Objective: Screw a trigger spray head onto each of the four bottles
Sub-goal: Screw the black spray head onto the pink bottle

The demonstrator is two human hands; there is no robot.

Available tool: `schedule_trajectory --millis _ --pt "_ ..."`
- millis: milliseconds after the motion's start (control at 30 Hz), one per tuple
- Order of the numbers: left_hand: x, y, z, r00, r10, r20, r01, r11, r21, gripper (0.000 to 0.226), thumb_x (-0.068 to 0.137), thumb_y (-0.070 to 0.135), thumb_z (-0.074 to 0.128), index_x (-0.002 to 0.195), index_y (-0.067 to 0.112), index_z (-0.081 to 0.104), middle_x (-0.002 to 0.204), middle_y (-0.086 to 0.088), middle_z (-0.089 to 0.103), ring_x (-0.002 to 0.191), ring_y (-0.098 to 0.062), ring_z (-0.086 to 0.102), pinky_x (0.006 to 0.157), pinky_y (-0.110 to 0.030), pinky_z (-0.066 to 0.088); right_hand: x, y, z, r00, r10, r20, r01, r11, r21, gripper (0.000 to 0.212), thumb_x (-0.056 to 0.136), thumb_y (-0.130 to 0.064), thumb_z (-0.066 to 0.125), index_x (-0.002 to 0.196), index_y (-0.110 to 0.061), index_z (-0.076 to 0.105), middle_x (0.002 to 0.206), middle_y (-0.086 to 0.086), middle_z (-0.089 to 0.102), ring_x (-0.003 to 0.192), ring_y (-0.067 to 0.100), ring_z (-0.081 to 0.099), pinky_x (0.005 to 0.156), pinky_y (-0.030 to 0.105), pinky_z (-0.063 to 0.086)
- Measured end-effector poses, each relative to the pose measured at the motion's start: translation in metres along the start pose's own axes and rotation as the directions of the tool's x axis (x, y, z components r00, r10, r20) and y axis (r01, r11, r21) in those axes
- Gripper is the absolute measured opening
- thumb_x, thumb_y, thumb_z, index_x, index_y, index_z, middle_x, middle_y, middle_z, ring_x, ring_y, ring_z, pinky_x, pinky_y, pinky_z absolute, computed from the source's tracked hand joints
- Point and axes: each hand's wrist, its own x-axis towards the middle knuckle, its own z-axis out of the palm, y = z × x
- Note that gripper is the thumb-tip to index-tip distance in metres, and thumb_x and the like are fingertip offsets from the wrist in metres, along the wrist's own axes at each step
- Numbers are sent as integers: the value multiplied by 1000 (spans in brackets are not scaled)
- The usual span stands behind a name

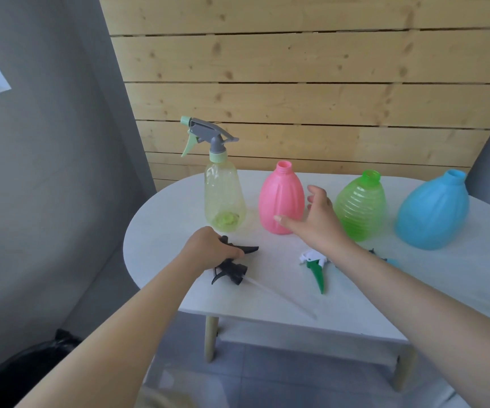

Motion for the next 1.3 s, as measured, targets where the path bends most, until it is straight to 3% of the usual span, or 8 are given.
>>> schedule_trajectory --millis 133,267,367,533,633,933,1200,1300 --pt "2 -5 -1 1000 14 20 -10 984 -177 27 71 22 79 76 10 55 71 -6 53 66 -23 50 65 -27 37 21 -2 8 999 20 31 -22 997 72 103 67 -37 80 144 -17 16 147 8 29 129 26 39 87 28 34" --pt "-1 -9 -7 1000 14 4 -11 933 -359 36 74 20 77 102 15 54 80 -6 69 66 -17 66 58 -21 45 31 2 17 999 1 33 -5 993 114 99 63 -33 83 140 -19 22 141 6 36 123 27 43 88 33 37" --pt "-5 -11 -11 999 52 12 -39 865 -501 32 78 13 73 104 12 54 77 -10 72 66 -21 67 66 -30 48 32 1 21 1000 -23 -5 23 995 99 97 60 -31 85 137 -19 27 137 5 36 112 20 45 82 31 35" --pt "-8 -6 -20 990 130 48 -68 759 -648 12 88 10 63 96 2 61 75 -6 69 60 -14 68 48 -21 47 11 -5 1 996 -91 -13 91 995 32 93 59 -30 84 134 -23 31 127 0 35 100 13 42 81 30 34" --pt "-9 -5 -23 980 192 61 -82 656 -751 7 92 9 56 94 2 59 73 -4 64 65 -18 68 64 -32 53 -10 -11 -30 993 -114 34 112 992 52 90 55 -29 85 131 -31 36 122 -2 39 102 15 47 80 29 37" --pt "-18 22 -9 962 225 -155 -260 584 -769 11 95 18 52 102 10 52 83 -6 65 69 -16 73 53 -27 56 -68 -10 -127 962 -32 270 80 983 -166 80 48 -34 82 111 -55 38 110 -14 54 94 4 56 68 25 47" --pt "-20 47 5 936 251 -247 -343 496 -798 8 97 21 48 97 14 51 81 -2 59 73 -16 74 51 -26 52 -91 18 -155 969 -17 245 143 850 -507 90 38 -51 67 122 -49 36 114 -6 53 107 20 48 88 40 47" --pt "-20 55 11 937 250 -242 -336 466 -818 9 97 21 48 93 13 51 81 -2 59 73 -15 74 64 -37 48 -95 26 -162 970 -24 241 154 829 -537 88 39 -52 66 122 -50 35 116 -7 52 108 21 46 92 40 44"
